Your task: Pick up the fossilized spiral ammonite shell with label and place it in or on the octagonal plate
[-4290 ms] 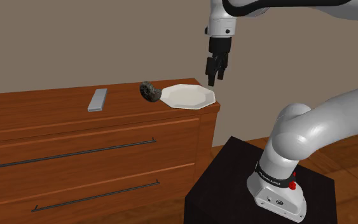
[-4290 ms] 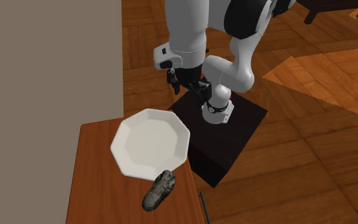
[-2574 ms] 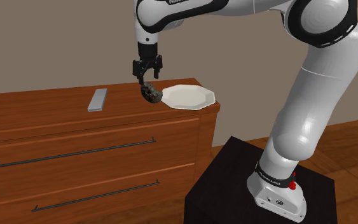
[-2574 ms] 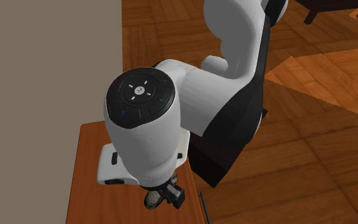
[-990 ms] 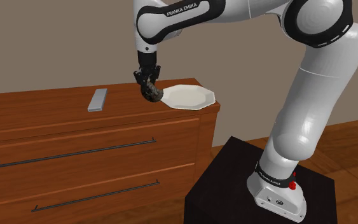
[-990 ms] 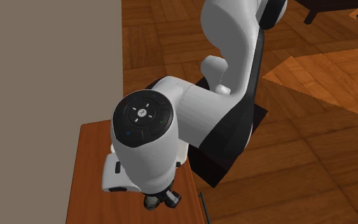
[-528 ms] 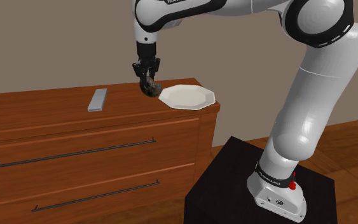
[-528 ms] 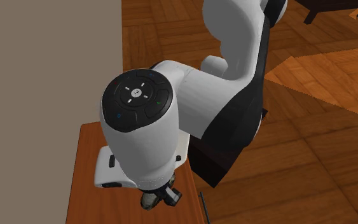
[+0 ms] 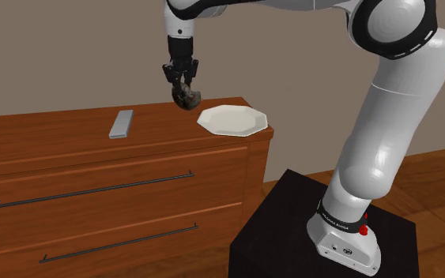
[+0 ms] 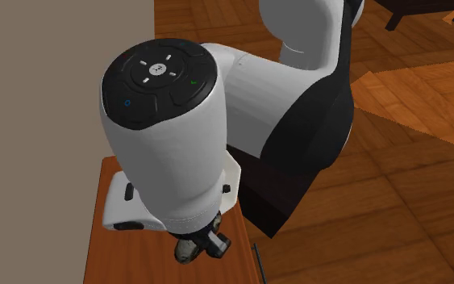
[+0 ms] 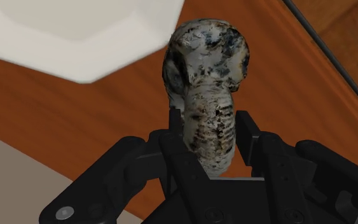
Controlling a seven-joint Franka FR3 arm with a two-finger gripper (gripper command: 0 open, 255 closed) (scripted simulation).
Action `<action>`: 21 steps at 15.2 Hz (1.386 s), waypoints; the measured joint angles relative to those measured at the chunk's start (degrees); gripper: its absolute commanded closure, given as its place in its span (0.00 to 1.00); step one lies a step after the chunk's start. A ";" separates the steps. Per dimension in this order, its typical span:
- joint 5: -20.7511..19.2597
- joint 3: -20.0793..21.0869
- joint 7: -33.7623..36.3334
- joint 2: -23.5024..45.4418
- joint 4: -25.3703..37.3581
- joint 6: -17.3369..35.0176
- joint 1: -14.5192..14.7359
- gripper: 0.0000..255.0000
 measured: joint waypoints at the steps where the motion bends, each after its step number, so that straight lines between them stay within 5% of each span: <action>1: -0.03 0.01 0.02 0.13 0.64 -0.51 0.01 1.00; 14: 1.06 -8.38 -14.17 -18.03 -15.43 -2.42 -5.74 1.00; 21: 0.84 -9.53 -15.88 -20.67 -22.09 1.57 -6.31 1.00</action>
